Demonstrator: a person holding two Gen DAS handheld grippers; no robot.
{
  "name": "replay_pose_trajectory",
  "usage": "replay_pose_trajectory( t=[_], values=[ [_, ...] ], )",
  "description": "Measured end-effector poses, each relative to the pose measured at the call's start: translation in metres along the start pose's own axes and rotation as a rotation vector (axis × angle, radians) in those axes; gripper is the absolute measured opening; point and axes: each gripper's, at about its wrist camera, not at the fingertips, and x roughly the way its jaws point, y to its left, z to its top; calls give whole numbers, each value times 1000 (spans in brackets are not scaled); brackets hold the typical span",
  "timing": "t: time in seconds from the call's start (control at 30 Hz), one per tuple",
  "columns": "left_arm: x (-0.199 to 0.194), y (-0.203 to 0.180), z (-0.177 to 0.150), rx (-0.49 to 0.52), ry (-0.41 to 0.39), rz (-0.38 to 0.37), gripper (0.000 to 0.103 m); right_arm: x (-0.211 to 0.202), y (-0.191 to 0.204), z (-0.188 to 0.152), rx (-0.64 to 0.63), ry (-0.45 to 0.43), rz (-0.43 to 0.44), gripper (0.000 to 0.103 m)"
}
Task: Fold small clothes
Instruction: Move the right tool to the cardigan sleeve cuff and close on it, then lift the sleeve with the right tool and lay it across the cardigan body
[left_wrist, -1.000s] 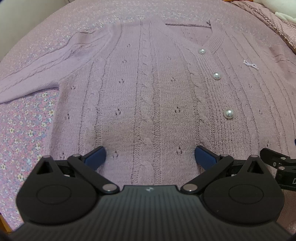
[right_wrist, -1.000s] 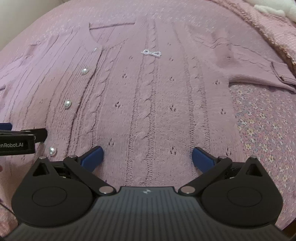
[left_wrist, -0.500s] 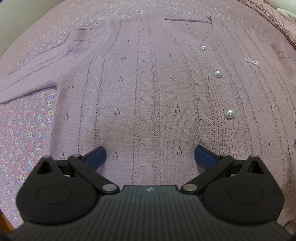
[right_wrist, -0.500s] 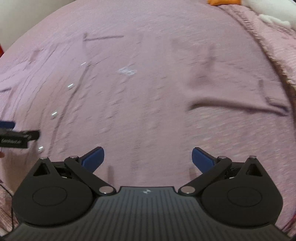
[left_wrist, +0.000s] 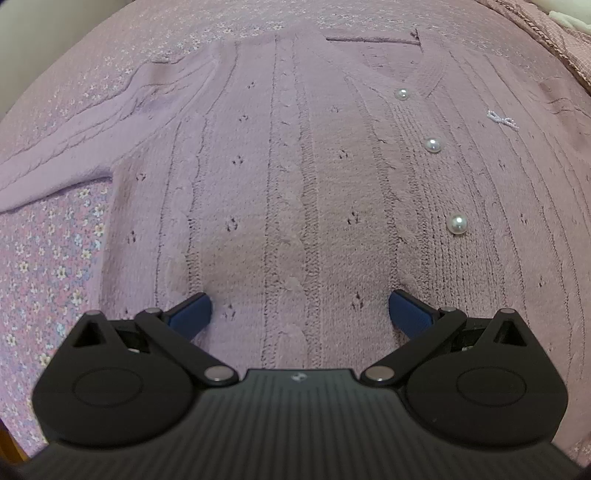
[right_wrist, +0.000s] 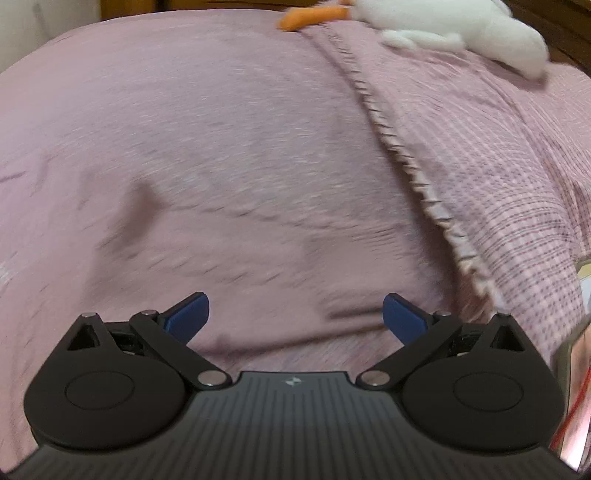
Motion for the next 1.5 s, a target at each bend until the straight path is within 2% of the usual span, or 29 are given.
replay_pose_trajectory(
  t=[0.13,0.27,0.37,0.47,0.57,0.63,0.67,0.7,0.73,0.9,1.0,1.23,1.43,1.5],
  values=[
    [-1,-1,0,-6,1,7,103,31,-17,8,72,33,-31,95],
    [-1,-3,2,1,4,12,103,56,-26,4,79,87,-34,86],
    [0,-2,3,9,6,9,103,63,-27,-4,74,73,-2,86],
    [0,-1,3,15,3,6,103,62,-30,-7,83,56,12,78],
    [0,-1,3,16,2,6,103,57,-27,-5,71,51,9,58],
    [0,-1,3,16,2,6,103,58,-27,-1,75,52,6,35],
    [0,-1,3,15,1,6,103,55,-26,1,77,51,6,29],
    [0,-2,3,15,0,7,103,53,-25,3,78,48,3,18],
    [0,-2,3,15,-1,7,103,49,-23,4,77,41,-13,12],
    [-1,-3,0,15,-15,8,103,16,-22,8,97,-36,-15,10],
    [-2,-3,-3,14,-20,7,103,-14,-28,15,141,-86,21,9],
    [-5,-2,-8,11,-36,3,103,-96,-13,36,213,-176,175,9],
    [-12,5,-7,-3,-48,-24,103,-148,32,55,255,-197,340,10],
    [-20,9,-5,-20,-75,-30,103,-162,54,61,255,-203,394,10]
  ],
)
